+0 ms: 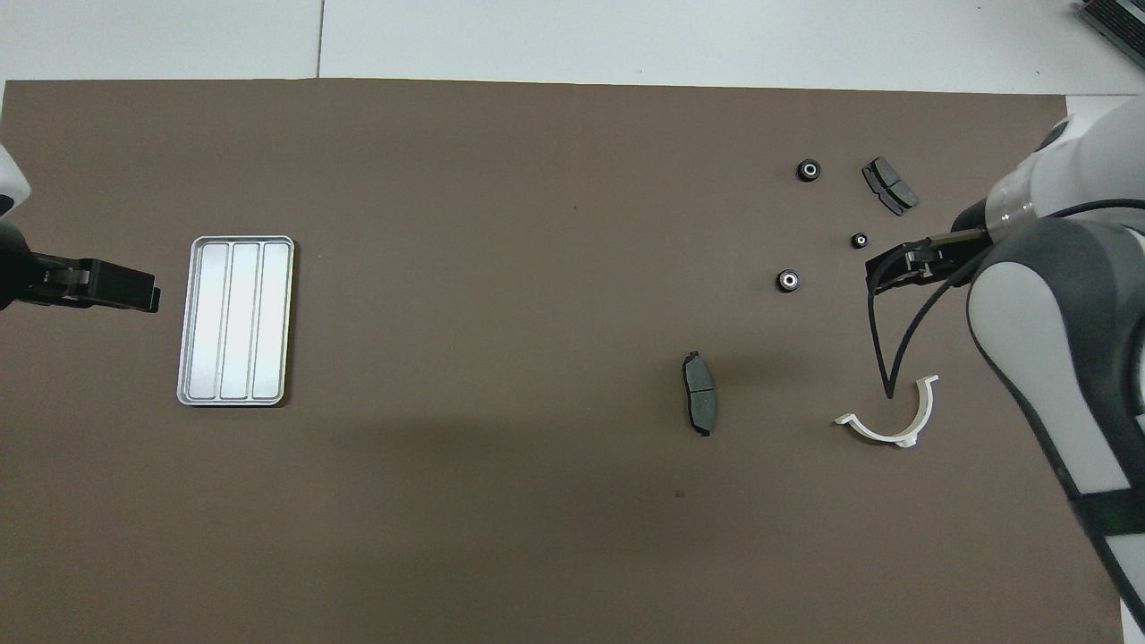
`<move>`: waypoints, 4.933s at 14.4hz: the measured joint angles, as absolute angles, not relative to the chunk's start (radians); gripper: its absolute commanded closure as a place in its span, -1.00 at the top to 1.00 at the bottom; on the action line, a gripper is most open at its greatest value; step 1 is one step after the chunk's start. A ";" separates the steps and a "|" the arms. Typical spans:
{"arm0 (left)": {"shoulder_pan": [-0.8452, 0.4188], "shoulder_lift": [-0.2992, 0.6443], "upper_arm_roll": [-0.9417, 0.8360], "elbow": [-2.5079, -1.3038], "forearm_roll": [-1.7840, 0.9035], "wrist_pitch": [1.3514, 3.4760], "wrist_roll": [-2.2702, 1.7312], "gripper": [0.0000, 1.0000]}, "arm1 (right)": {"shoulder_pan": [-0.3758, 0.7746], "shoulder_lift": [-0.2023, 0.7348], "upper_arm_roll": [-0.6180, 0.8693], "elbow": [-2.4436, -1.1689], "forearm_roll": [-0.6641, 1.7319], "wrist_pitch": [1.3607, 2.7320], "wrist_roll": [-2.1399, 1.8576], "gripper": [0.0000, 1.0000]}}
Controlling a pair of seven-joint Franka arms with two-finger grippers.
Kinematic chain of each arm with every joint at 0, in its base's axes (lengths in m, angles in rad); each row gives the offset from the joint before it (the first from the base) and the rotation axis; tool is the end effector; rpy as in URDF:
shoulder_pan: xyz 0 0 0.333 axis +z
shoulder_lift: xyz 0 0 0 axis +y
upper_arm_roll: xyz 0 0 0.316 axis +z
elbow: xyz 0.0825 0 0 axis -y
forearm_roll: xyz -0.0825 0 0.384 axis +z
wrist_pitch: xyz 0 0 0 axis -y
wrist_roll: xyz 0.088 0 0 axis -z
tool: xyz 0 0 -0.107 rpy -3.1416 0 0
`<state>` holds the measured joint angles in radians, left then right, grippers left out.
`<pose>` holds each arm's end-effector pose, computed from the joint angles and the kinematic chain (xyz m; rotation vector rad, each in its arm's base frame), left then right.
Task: Pick bearing gear from pile to tray
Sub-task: 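Reach the right gripper down and grasp the nearer black bearing gear, then carry the gear toward the table center and release it with the right gripper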
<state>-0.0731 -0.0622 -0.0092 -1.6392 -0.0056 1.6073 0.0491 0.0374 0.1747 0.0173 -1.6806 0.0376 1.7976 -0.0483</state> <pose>0.5365 -0.0450 0.6293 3.1289 -0.2057 0.0474 0.6085 0.0359 0.4894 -3.0977 -0.1446 0.0897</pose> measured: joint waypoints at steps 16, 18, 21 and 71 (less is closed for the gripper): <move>-0.073 -0.062 -0.009 -1.639 -0.006 1.607 0.049 1.00 | 0.108 0.417 0.016 -1.835 -0.003 2.260 -0.055 1.00; -0.073 -0.062 -0.009 -1.639 -0.006 1.607 0.049 1.00 | 0.108 0.418 0.016 -1.842 -0.003 2.260 -0.054 1.00; -0.073 -0.062 -0.009 -1.639 -0.006 1.607 0.049 1.00 | 0.119 0.418 0.016 -1.852 -0.003 2.260 -0.051 0.84; -0.073 -0.062 -0.009 -1.639 -0.006 1.607 0.049 1.00 | 0.661 0.464 0.030 -1.743 -0.002 2.582 0.307 -0.73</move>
